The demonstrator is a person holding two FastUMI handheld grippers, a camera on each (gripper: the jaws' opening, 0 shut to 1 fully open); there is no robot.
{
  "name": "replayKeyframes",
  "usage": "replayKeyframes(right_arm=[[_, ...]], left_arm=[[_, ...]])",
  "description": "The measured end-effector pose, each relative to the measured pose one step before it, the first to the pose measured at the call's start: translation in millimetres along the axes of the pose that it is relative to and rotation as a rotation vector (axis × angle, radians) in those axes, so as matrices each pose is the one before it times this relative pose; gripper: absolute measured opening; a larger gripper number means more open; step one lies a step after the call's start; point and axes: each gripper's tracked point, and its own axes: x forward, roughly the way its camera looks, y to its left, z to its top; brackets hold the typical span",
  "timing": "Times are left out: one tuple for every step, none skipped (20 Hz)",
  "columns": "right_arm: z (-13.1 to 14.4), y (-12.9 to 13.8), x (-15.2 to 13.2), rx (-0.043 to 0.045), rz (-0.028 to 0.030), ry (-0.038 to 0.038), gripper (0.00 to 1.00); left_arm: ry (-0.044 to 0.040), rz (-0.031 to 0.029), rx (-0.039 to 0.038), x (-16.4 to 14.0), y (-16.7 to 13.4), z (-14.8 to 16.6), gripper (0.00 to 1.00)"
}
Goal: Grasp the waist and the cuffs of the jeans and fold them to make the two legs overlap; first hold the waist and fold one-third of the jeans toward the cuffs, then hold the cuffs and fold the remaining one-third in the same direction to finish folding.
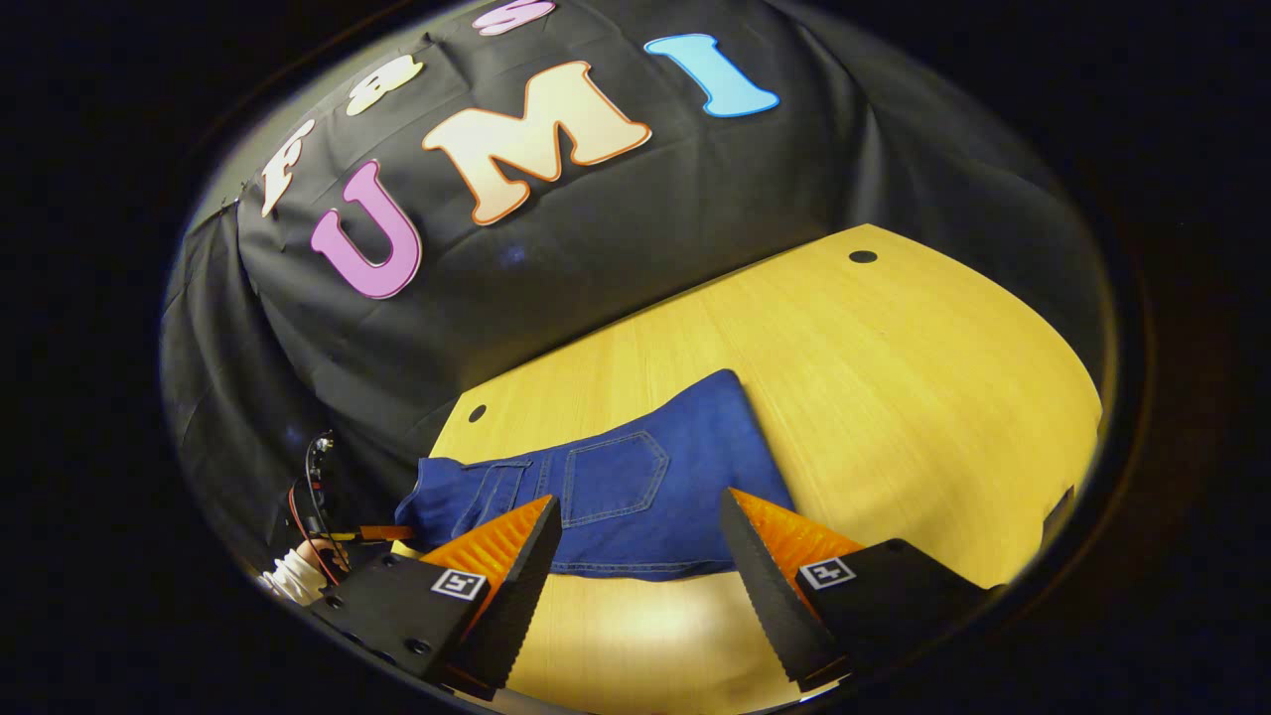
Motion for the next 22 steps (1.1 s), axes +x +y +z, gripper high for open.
replayKeyframes(right_arm=[[5.96, -8.47, -1.75, 0.00264, 0.00608, -0.00080, 0.98], [3.99, -10.73, -2.19, 0.00180, 0.00850, 0.00184, 0.98], [5.08, -11.07, -1.49, 0.00282, 0.01150, 0.00697, 0.98], [4.95, -10.63, -0.03, 0.00661, 0.00662, 0.00937, 0.98], [5.39, -11.19, -0.74, 0.00209, 0.01041, 0.00385, 0.98], [7.84, -9.19, -0.36, -0.00224, 0.01000, -0.00307, 0.98], [6.02, -11.20, 0.13, -0.00550, 0.00902, 0.00560, 0.98], [3.93, -9.75, -0.66, -0.00546, 0.00836, 0.00553, 0.98], [5.96, -10.45, -1.09, -0.00695, 0.00745, 0.00298, 0.98], [5.99, -8.78, -1.94, -0.00561, 0.00744, -0.00255, 0.98], [6.62, -7.49, -1.82, 0.00002, 0.01089, -0.00475, 0.98], [3.91, -4.82, -3.32, 0.00220, 0.01169, -0.00044, 0.98], [3.42, -6.88, -2.71, -0.00146, 0.00801, -0.00257, 0.98], [0.73, -5.99, -2.67, -0.00587, 0.00352, 0.00180, 0.98], [0.26, -7.13, -2.74, -0.00885, -0.00063, 0.00583, 0.98], [-0.92, -5.40, -3.87, -0.00748, -0.00171, 0.00492, 0.98], [0.17, -4.94, -2.53, -0.00118, 0.00027, 0.00170, 0.98], [0.19, -1.99, -3.35, 0.00735, 0.00552, -0.00047, 0.98], [0.35, -1.34, -1.33, 0.00855, 0.00653, 0.00237, 0.98], [-1.42, -0.75, -2.69, 0.00375, 0.00269, 0.00042, 0.98], [-1.62, -2.55, -0.96, -0.00160, 0.00101, 0.00261, 0.98], [-2.08, -1.35, -1.31, -0.00257, -0.00025, 0.00480, 0.98]], left_arm=[[-0.01458, -0.02415, -0.03491, -13.54, -12.43, 10.05, 0.00], [-0.01953, -0.00601, -0.01688, -12.86, -13.54, 10.63, 0.00], [-0.02281, 0.01047, -0.00147, -10.54, -11.75, 9.32, 0.00], [-0.01981, 0.01124, 0.01154, -10.88, -14.88, 7.74, 0.00], [-0.02281, -0.00392, 0.01689, -12.40, -19.99, 7.17, 0.00], [-0.01994, -0.00184, 0.01882, -9.40, -21.73, 6.21, 0.00], [-0.01601, -0.00028, 0.01718, -4.66, -21.97, 6.15, 0.00], [-0.01146, -0.01093, 0.01315, -7.51, -24.84, 5.28, 0.00], [-0.01328, -0.01934, 0.01264, -5.72, -25.75, 2.47, 0.00], [-0.00214, -0.01778, 0.01223, -3.30, -25.74, 1.32, 0.00], [-0.00932, -0.01621, 0.01864, -3.74, -23.09, 0.06, 0.00], [-0.01099, -0.01332, 0.01901, -1.89, -25.11, 2.02, 0.00], [-0.00817, -0.02198, 0.01889, -2.38, -26.02, -1.23, 0.00], [-0.00220, -0.01922, 0.01559, -1.39, -25.16, -0.94, 0.00], [0.00436, -0.01905, 0.01516, -2.15, -23.37, -2.61, 0.00], [0.00570, -0.01501, 0.01373, -0.08, -20.22, -4.87, 0.00], [0.01037, -0.01801, 0.02024, 2.20, -20.56, -6.17, 0.00], [0.00680, -0.00951, 0.01845, 4.79, -19.31, -8.30, 0.00], [0.01266, -0.00624, 0.01902, 5.62, -15.78, -10.34, 0.00], [0.01945, 0.00028, 0.01864, 6.53, -10.08, -12.66, 0.00], [0.02472, 0.00760, 0.02011, 9.98, -10.64, -15.72, 0.00], [0.02352, 0.01296, 0.02427, 12.91, -10.01, -15.57, 0.00]])
